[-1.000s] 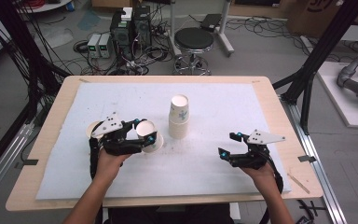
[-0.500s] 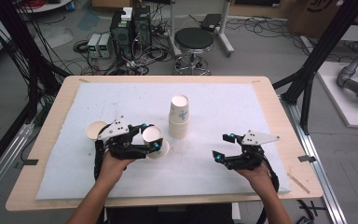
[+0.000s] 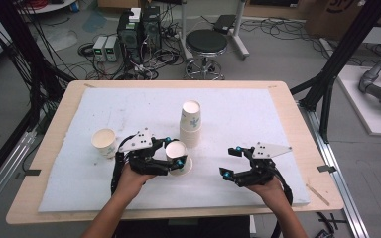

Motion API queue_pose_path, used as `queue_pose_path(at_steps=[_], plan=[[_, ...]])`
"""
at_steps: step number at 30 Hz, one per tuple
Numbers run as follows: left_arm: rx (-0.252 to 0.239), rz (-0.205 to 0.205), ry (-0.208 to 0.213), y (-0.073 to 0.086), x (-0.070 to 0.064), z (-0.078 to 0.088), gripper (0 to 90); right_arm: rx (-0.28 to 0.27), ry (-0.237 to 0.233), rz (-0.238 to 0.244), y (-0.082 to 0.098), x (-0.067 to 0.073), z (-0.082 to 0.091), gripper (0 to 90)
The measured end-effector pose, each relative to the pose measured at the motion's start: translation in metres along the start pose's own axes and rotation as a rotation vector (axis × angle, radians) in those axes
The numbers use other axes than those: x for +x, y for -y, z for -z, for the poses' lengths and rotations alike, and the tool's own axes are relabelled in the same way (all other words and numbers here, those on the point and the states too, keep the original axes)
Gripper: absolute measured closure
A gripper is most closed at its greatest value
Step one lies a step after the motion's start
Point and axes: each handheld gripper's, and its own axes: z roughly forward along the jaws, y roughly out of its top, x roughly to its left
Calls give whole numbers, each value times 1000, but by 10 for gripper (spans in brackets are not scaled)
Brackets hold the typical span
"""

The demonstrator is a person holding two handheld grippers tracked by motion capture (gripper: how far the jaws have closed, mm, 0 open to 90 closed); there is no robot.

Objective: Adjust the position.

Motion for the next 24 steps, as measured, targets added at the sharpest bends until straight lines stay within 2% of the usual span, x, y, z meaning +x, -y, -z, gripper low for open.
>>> queue_pose_path(at_steps=[11, 17, 24], plan=[[20, -11, 45, 2, -8, -9, 348, 14, -56, 31, -4, 10, -14, 207], [27, -14, 67, -1, -12, -14, 348, 44, -97, 47, -9, 15, -25, 207], [42, -19, 99, 0, -16, -24, 348, 34, -121, 68, -14, 21, -36, 207]])
